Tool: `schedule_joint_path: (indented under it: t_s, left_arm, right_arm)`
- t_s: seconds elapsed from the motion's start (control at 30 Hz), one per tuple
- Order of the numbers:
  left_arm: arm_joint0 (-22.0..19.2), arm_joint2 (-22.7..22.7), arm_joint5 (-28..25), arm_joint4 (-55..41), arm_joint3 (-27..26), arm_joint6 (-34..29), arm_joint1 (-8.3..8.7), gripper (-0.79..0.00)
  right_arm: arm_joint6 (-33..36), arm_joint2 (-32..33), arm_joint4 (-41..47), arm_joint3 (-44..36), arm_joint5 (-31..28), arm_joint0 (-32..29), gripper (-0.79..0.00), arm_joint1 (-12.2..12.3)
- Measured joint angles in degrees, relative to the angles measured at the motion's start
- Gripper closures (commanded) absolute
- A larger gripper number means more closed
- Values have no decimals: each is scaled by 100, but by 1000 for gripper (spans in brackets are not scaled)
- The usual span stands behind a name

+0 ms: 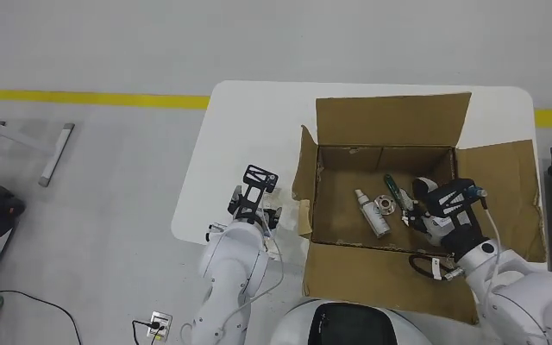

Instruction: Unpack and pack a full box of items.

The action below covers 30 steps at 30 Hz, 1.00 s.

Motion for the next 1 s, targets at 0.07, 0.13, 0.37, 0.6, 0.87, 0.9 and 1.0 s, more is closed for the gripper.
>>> schedule_joint_path:
  t_s: [0.07,0.13,0.37,0.6,0.87,0.9,1.0]
  left_arm:
    - [0,0,0,0,0,0,0,-785]
    - [0,0,0,0,0,0,0,-785]
    - [0,0,0,0,0,0,0,-785]
    - [0,0,0,0,0,0,0,-785]
    - [0,0,0,0,0,0,0,-785]
    - [0,0,0,0,0,0,0,-785]
    - [0,0,0,0,0,0,0,-785]
  right_arm:
    - [0,0,-2,0,0,0,0,0]
    - [0,-1,-3,0,1,0,0,0]
    - [420,-464,-627,97,141,226,-157,11]
    - [1736,-1772,-1420,989,896,1520,-296,-93]
    - [3020,-2414,-1253,1882,1317,2593,-471,-223]
    - [3116,-2420,-1244,1935,1333,2631,-511,-228]
    - [3327,-2414,-1175,2063,1364,2714,-526,-239]
